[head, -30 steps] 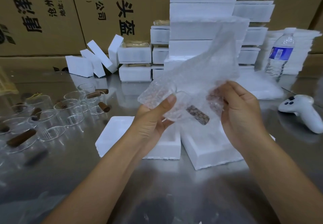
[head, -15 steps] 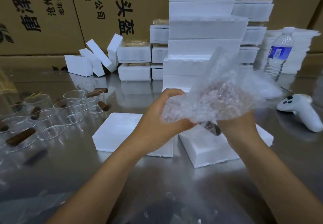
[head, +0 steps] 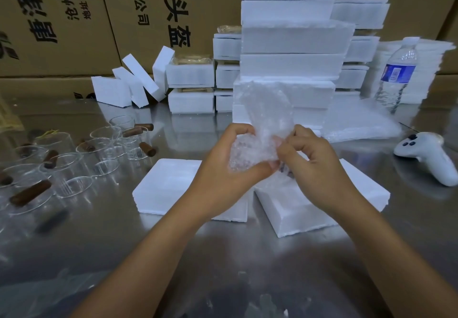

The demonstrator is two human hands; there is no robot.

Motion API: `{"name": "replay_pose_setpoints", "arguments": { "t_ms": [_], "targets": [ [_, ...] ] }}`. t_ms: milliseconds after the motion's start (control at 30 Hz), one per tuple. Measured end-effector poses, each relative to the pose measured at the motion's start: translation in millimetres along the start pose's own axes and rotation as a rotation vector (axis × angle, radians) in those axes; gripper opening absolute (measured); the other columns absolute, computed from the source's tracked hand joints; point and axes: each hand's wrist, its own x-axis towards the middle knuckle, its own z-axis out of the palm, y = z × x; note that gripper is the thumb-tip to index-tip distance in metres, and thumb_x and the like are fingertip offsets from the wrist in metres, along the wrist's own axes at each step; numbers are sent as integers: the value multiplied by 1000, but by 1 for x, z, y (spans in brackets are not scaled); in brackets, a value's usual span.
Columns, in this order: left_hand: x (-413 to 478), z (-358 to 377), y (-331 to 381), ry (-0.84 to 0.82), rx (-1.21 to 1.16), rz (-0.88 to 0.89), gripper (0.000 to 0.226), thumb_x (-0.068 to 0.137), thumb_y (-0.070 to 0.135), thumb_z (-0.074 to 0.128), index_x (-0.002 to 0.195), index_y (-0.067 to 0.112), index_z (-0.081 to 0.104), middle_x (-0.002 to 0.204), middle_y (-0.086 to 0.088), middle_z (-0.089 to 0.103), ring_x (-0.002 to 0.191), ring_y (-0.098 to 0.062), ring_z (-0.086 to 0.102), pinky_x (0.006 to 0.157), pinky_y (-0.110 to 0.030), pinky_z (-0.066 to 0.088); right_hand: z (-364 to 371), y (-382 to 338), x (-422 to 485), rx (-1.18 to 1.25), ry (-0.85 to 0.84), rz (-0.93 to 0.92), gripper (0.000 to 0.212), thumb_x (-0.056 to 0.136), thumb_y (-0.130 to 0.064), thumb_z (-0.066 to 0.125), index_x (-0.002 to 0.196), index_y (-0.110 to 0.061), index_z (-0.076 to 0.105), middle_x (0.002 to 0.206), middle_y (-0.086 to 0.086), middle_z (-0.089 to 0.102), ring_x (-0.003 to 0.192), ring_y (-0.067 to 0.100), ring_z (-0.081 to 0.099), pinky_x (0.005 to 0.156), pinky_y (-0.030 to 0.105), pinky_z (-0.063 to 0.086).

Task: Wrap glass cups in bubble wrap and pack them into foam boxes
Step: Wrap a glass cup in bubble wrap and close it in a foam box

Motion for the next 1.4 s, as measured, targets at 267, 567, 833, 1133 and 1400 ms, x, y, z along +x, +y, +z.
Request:
{"name": "replay_pose_setpoints", "arguments": {
  "t_ms": [267,567,833,1133,1400],
  "targets": [
    [-6,-2,7,-23,277,131,57,65,60,65,113,67,35,118,39,47,111,13,47,81,-4,41,-6,4,5,308,68,302,29,79,-19,65,104,-10,52,74,3,59,45,9,50,38,20,35],
    [-6,-1,-1,-33,416,147,41,70,56,67,100,62,41,110,22,48,104,13,46,80,2,33,-7,-1,-1,351,-8,85,24,67,-2,66,82,-21,65,63,-10,65,53,0,58,43,13,41],
    [-1,-6,3,13,107,44,60,58,51,78,102,58,38,101,22,56,93,3,61,72,-16,53,2,0,-4,175,18,-77,17,87,-46,51,87,-36,64,90,-12,65,93,9,62,76,17,48],
    [-6,-2,1,-60,370,183,59,66,44,75,106,62,37,115,23,45,106,8,45,82,-2,37,-10,7,5,321,56,182,20,72,-15,75,81,-23,58,80,-3,61,70,7,60,59,27,50],
    [-11,9,0,-138,449,410,66,67,18,82,119,36,45,115,-1,47,106,-4,51,82,-19,46,-12,12,2,112,-210,320,41,68,-8,64,101,-32,61,92,-10,67,80,6,66,67,22,54]
  ]
}}
